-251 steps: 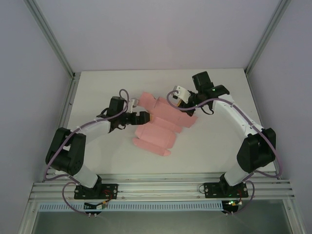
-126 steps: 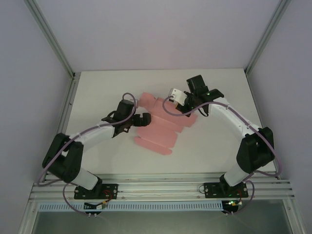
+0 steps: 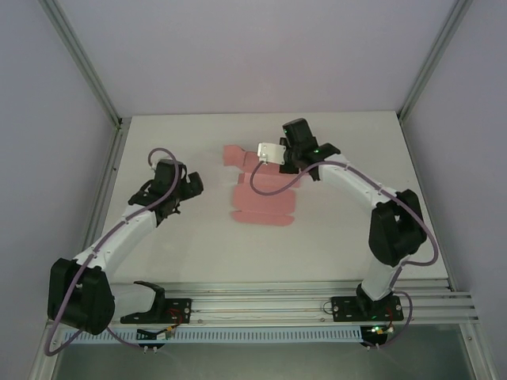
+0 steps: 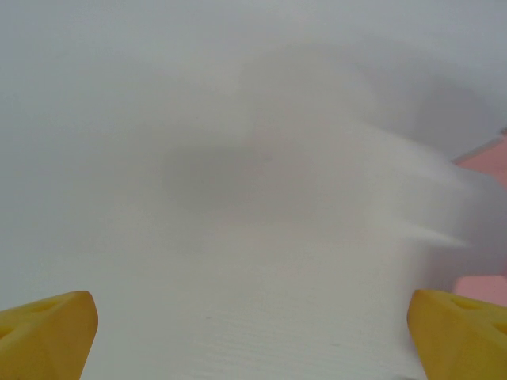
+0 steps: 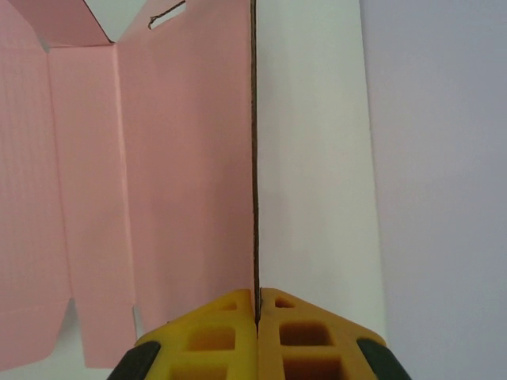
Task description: Assemble paper box
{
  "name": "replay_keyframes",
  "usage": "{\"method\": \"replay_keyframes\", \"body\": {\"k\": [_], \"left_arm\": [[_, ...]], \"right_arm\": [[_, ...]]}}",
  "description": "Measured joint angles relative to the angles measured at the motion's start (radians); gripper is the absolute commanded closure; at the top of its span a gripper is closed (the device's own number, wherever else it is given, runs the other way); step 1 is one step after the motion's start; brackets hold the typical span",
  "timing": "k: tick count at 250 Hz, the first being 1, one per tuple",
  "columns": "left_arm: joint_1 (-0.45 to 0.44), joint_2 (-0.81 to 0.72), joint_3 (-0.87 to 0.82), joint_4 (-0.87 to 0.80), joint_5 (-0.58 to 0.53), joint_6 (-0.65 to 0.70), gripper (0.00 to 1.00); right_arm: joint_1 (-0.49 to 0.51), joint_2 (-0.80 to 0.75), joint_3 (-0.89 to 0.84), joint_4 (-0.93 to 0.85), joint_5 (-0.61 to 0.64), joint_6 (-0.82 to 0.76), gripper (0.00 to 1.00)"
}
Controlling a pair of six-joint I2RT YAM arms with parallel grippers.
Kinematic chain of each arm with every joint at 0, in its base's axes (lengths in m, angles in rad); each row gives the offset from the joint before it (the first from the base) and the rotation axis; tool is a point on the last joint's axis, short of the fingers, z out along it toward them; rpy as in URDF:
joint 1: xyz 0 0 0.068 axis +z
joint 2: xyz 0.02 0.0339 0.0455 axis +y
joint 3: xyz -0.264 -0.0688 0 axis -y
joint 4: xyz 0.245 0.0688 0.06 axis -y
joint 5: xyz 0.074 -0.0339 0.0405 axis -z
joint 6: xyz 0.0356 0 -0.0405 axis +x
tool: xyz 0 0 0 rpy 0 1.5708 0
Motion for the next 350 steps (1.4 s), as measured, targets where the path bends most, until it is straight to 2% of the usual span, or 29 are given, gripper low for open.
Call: {"method": "replay_keyframes", "body": {"k": [54, 100, 180, 213, 259, 307, 350], "left_arm": [[0.086, 0.059, 0.022, -0.061, -0.030, -0.063, 0.00], [0.120, 0.109, 0.036, -0.046, 0.016, -0.069, 0.00], [0.150, 0.348, 0.192, 0.055, 0.090, 0.002, 0.00], [0.161, 0.491, 0.292, 0.118, 0.140, 0.011, 0.00], [0.161, 0.661, 0.411, 0.194, 0.270, 0.023, 0.00], [0.161, 0.710, 0.463, 0.216, 0.314, 0.037, 0.00], [0.161, 0.788, 0.570, 0.211, 0.341, 0.053, 0.01]], "right_arm": [[0.056, 0.003, -0.175, 0.278, 0.084, -0.129, 1.00], [0.069, 0.003, -0.328, 0.481, 0.095, -0.154, 1.00], [0.069, 0.055, -0.455, 0.812, 0.114, -0.184, 1.00], [0.067, 0.084, -0.491, 0.954, 0.113, -0.203, 1.00], [0.058, 0.180, -0.501, 1.159, 0.113, -0.240, 1.00], [0.039, 0.260, -0.469, 1.273, 0.106, -0.261, 1.00], [0.032, 0.280, -0.447, 1.302, 0.092, -0.264, 1.00]]}}
